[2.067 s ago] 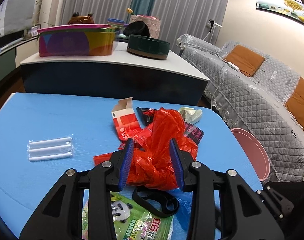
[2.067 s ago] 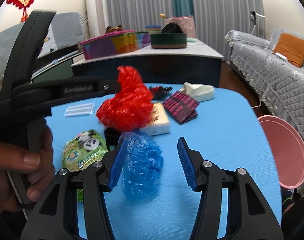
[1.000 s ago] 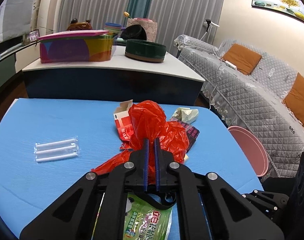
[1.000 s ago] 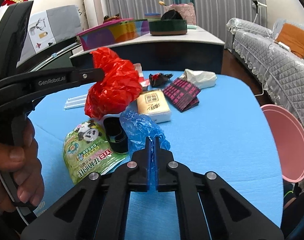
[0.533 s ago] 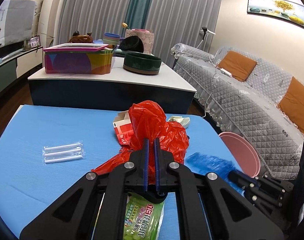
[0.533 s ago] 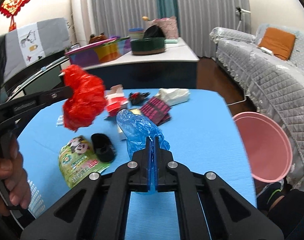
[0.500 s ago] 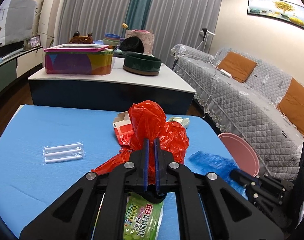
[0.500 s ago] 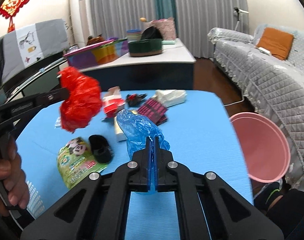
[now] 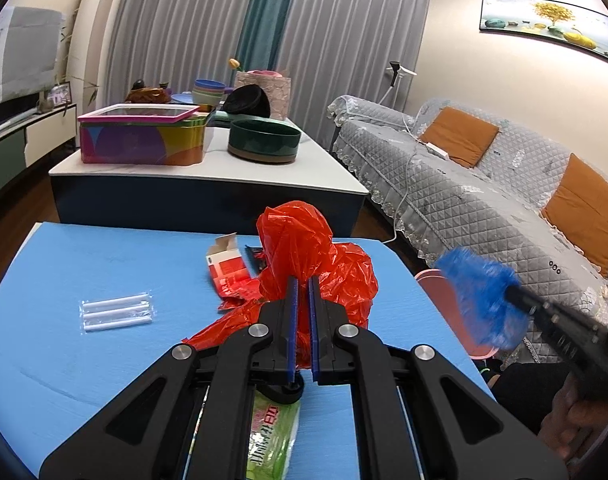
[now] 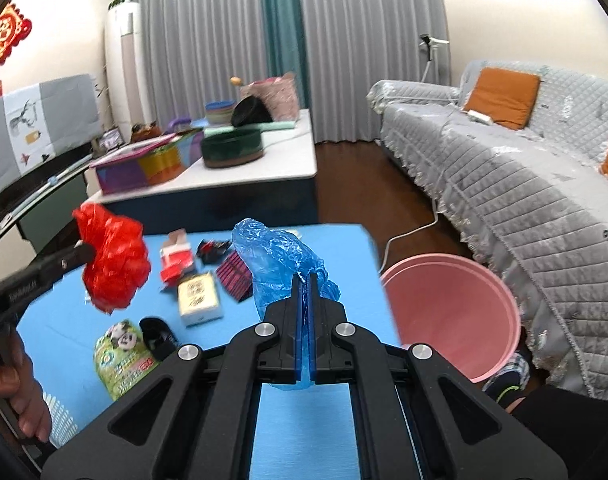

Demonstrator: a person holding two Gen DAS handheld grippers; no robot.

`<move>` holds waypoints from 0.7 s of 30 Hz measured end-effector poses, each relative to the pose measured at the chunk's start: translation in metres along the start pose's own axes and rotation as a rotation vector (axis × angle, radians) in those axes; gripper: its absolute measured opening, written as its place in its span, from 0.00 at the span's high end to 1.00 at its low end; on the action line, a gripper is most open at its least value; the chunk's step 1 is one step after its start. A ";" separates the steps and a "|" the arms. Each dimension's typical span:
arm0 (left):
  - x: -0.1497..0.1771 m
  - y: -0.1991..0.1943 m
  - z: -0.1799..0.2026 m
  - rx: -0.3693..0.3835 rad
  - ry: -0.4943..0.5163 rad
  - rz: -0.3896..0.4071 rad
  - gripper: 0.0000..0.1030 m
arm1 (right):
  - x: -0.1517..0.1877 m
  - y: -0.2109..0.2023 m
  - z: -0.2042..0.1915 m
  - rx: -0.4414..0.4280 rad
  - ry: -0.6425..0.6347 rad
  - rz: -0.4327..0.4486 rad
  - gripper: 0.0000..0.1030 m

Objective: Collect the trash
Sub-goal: 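Grasp the blue plastic gloves with the right tool while the left tool lifts the red bag, then carry the red bag and blue gloves over the pink bucket with both tools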

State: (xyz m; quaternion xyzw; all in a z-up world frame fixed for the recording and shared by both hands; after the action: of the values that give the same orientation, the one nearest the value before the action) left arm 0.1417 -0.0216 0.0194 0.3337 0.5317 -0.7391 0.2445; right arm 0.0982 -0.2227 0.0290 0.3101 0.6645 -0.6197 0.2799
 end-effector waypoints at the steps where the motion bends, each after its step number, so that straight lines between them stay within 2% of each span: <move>1: -0.001 0.000 0.004 0.004 0.003 0.001 0.95 | -0.004 -0.004 0.004 0.005 0.004 0.009 0.98; 12: -0.013 0.001 0.049 0.050 0.053 0.008 0.95 | -0.075 -0.055 0.057 0.073 -0.065 0.116 0.98; 21: -0.027 0.012 0.087 0.078 0.080 -0.003 0.95 | -0.099 -0.056 0.113 0.128 -0.023 0.158 0.98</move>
State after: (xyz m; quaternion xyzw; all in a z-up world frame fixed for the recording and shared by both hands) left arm 0.1476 -0.1076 0.0507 0.3712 0.5124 -0.7457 0.2089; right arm 0.1184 -0.3436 0.1319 0.3716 0.5939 -0.6403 0.3149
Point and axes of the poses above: each gripper's, at about its wrist camera, not at the fingertips, and y roughly the way its jaws point, z to its right, x to its underside, the point moved 8 cm from there along y, roughly the way its jaws point, and after that the axes turned 10 degrees about -z, right-handed, at the moved point
